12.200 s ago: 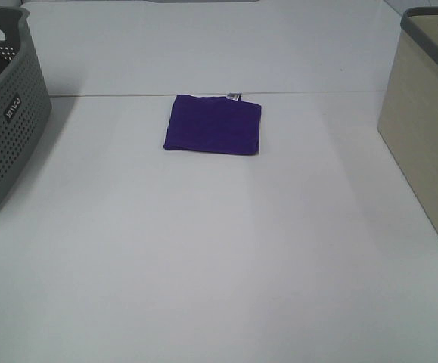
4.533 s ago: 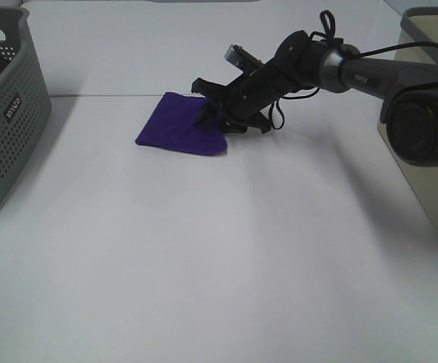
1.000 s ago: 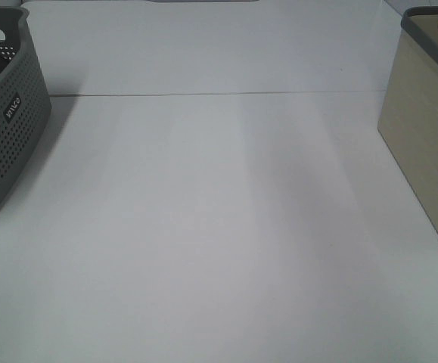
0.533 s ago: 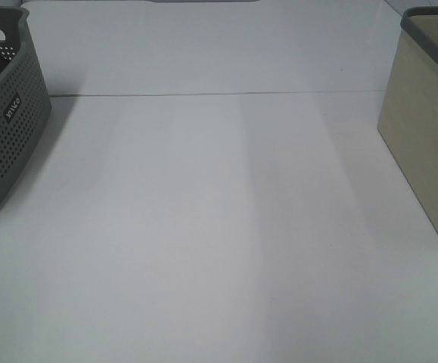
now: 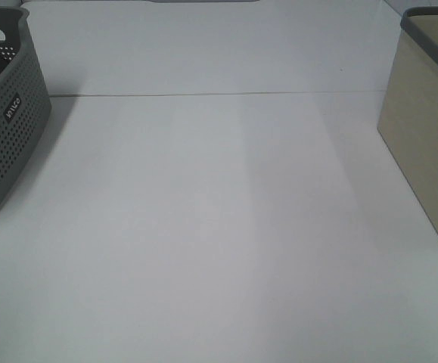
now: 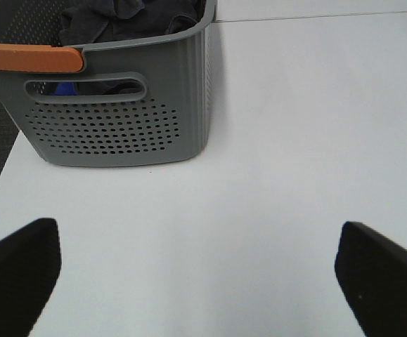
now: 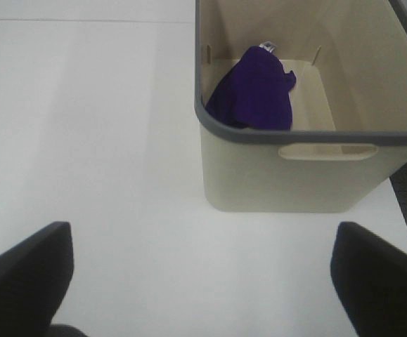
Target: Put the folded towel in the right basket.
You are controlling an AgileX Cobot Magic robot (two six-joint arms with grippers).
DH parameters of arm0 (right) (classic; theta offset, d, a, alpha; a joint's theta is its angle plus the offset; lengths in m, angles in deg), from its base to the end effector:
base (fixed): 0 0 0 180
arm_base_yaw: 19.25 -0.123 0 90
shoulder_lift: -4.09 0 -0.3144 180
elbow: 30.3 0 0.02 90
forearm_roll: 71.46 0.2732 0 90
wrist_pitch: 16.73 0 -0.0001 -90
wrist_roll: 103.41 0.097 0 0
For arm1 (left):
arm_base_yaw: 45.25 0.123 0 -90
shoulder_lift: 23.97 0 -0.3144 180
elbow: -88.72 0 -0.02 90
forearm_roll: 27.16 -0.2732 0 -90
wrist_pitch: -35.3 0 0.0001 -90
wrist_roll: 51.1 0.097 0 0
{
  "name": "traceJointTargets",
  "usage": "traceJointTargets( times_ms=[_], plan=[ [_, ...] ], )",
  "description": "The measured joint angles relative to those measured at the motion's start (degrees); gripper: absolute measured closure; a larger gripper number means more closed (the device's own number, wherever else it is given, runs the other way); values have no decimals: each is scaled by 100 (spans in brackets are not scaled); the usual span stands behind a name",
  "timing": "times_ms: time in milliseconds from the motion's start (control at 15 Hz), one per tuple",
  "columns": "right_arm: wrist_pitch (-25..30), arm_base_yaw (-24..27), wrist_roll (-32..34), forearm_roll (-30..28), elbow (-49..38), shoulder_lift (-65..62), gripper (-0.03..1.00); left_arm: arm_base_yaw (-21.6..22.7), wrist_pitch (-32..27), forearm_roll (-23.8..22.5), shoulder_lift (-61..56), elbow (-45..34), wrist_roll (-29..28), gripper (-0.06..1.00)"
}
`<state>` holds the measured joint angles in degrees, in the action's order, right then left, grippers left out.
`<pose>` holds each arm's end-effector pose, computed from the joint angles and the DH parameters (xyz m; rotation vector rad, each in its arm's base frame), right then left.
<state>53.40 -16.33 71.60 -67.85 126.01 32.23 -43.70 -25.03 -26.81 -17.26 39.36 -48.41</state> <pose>0.0076 0.0054 0.4046 -0.0506 2.1263 -0.0059 -0.0099 -0.0008 0.2856 0.0205 2.0317 0.0393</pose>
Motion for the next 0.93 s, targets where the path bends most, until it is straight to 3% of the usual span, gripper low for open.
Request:
traceJointTargets(
  times_ms=[267, 467, 933],
  plan=[
    [-327, 0, -46, -281, -1690, -1788, 1, 0, 0, 0, 0, 0, 0, -5],
    [-350, 0, 309, -275, -2532, -2131, 1, 0, 0, 6, 0, 0, 0, -5],
    [-693, 0, 453, -229, -2807, -2131, 1, 0, 0, 29, 0, 0, 0, -5]
  ],
)
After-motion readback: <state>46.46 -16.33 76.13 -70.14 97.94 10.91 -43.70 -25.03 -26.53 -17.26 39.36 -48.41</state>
